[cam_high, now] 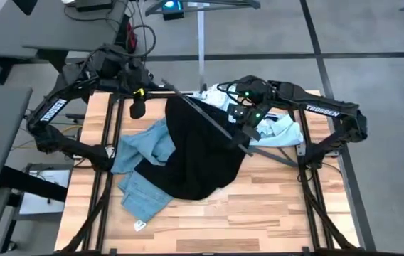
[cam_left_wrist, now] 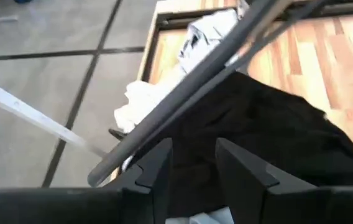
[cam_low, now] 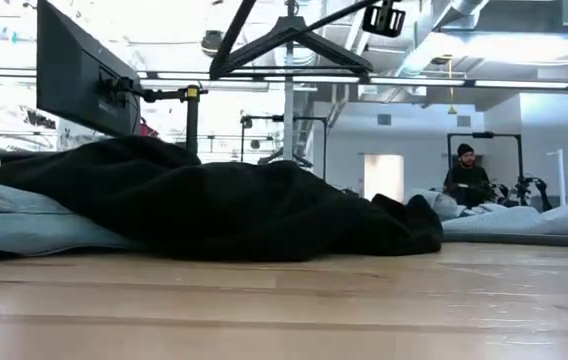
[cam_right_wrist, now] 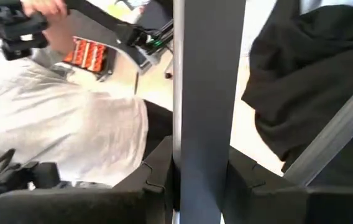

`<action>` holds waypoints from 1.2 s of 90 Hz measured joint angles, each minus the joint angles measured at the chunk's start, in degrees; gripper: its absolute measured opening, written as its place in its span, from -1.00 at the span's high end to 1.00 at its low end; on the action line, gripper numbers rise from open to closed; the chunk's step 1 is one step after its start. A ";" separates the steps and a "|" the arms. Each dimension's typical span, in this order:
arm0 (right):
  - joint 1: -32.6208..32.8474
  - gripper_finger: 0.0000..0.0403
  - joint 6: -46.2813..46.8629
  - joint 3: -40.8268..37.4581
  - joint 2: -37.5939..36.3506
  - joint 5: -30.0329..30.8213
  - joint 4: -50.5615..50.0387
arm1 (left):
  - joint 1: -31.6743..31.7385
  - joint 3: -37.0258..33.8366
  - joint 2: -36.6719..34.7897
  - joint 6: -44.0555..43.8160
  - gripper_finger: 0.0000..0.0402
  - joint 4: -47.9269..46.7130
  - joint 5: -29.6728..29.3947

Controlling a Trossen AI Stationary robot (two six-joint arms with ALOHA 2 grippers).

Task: Hang clothes
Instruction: Hang the grey hanger on the rack

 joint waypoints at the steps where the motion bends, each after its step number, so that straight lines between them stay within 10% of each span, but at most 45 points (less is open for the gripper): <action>1: 0.15 0.67 0.01 0.00 0.00 -0.33 0.19 | -0.04 0.00 0.05 0.00 0.47 -0.21 0.41; 79: 6.07 0.66 6.11 -0.02 -0.09 -6.54 7.26 | -8.55 -0.55 8.28 0.34 0.63 -4.74 14.95; 108: 4.38 0.24 14.20 0.07 -0.07 -4.34 9.52 | -8.93 -0.56 6.96 -5.66 0.96 -7.74 14.66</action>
